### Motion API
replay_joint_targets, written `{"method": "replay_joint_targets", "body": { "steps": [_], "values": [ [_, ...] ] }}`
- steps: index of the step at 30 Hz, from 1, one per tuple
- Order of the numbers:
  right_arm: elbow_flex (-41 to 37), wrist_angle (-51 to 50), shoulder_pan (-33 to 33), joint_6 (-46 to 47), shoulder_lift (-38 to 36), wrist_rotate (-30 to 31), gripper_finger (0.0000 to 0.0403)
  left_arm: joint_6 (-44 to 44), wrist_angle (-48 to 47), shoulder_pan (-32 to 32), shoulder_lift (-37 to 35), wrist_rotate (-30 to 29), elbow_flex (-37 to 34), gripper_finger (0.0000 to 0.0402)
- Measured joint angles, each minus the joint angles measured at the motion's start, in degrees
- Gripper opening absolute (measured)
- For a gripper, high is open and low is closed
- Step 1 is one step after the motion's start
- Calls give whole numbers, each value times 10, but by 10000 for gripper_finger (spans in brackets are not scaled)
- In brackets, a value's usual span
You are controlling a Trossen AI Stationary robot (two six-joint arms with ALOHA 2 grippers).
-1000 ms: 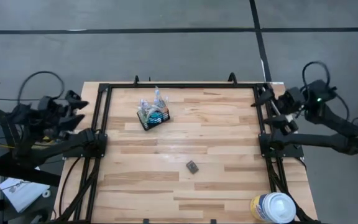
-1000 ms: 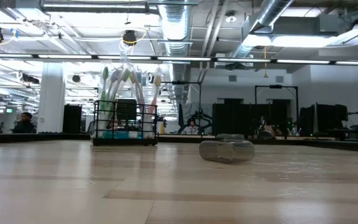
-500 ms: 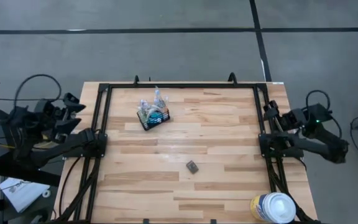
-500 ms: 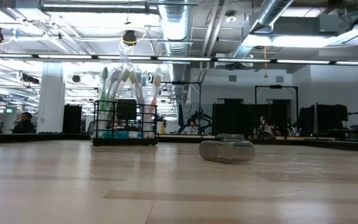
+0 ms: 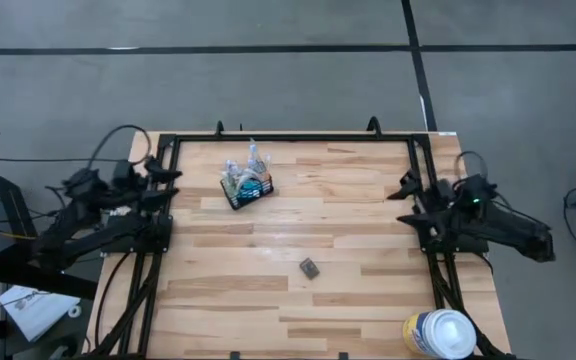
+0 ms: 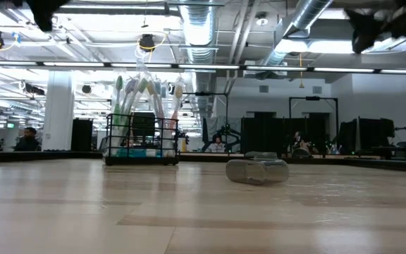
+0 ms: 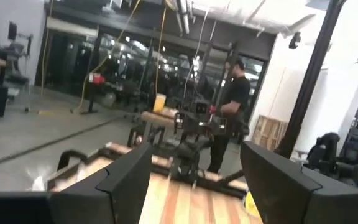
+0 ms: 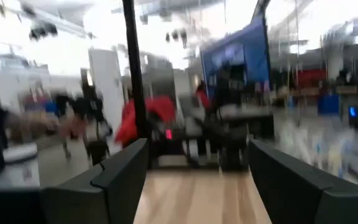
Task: Pick & Place toothbrushing station
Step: Return to Home Position
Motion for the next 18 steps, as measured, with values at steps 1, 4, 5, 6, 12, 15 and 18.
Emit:
{"method": "replay_joint_targets", "body": {
  "steps": [1, 4, 5, 6, 12, 15, 18],
  "values": [
    [-13, -4, 0, -8, 0, -2, 265, 0, 5, 0, 0, 0, -12, 241],
    [-30, 19, 0, -13, 0, -5, 265, 2, 29, 0, 0, -15, -53, 241],
    [-32, 33, -1, -18, 0, -5, 265, 6, 30, 0, 0, -33, -67, 241],
    [-32, 33, 0, -23, 0, -5, 265, 12, 35, 0, 0, -54, -81, 241],
    [-35, -32, 0, -11, 0, -11, 265, 22, 98, 0, -1, -111, -188, 241],
    [-35, -41, 0, 4, 0, -21, 265, 12, 192, 0, -1, -112, -251, 241],
    [-35, -54, 0, -11, 0, -47, 265, 25, 214, -2, 3, -120, -276, 241]
  ]
}}
